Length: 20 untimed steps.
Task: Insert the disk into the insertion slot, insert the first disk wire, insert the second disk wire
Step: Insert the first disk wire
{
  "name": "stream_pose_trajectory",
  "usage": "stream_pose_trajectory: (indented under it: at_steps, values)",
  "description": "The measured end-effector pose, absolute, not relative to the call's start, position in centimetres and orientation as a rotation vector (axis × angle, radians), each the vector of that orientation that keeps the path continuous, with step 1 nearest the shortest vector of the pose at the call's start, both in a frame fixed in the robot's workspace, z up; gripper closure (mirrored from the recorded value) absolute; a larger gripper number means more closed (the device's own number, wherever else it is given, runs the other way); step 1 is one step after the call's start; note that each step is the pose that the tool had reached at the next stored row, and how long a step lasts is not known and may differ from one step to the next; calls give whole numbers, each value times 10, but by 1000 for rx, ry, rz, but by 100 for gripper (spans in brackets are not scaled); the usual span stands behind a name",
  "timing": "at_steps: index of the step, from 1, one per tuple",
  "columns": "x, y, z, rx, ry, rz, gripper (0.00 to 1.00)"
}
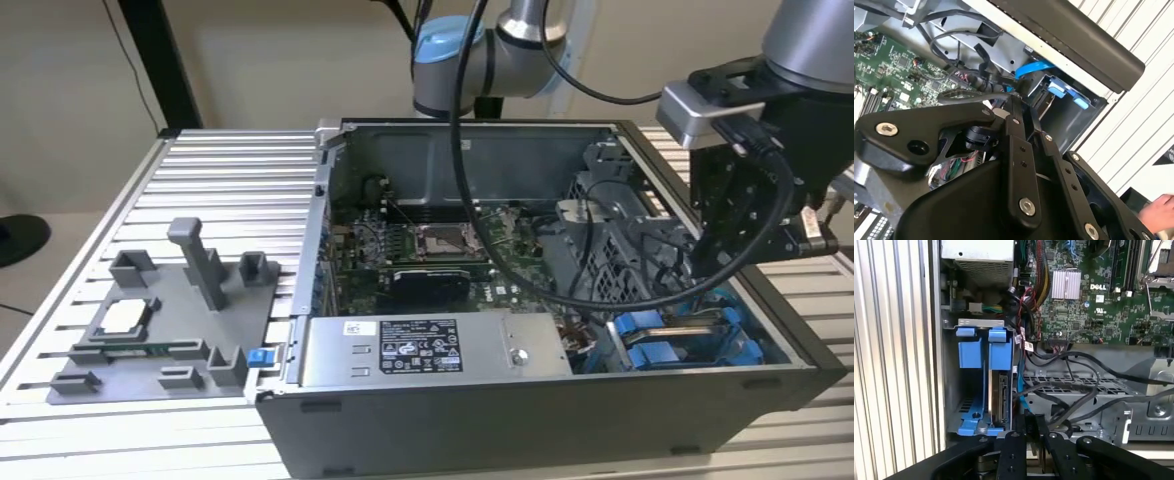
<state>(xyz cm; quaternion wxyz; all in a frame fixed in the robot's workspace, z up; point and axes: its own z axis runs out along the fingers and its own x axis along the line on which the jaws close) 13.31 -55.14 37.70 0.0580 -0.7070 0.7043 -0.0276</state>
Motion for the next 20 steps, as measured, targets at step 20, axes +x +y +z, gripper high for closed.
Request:
stream_pose_trajectory:
  at_steps: [20]
  values:
    - [148, -559, 375, -2207, 2206, 54, 100]
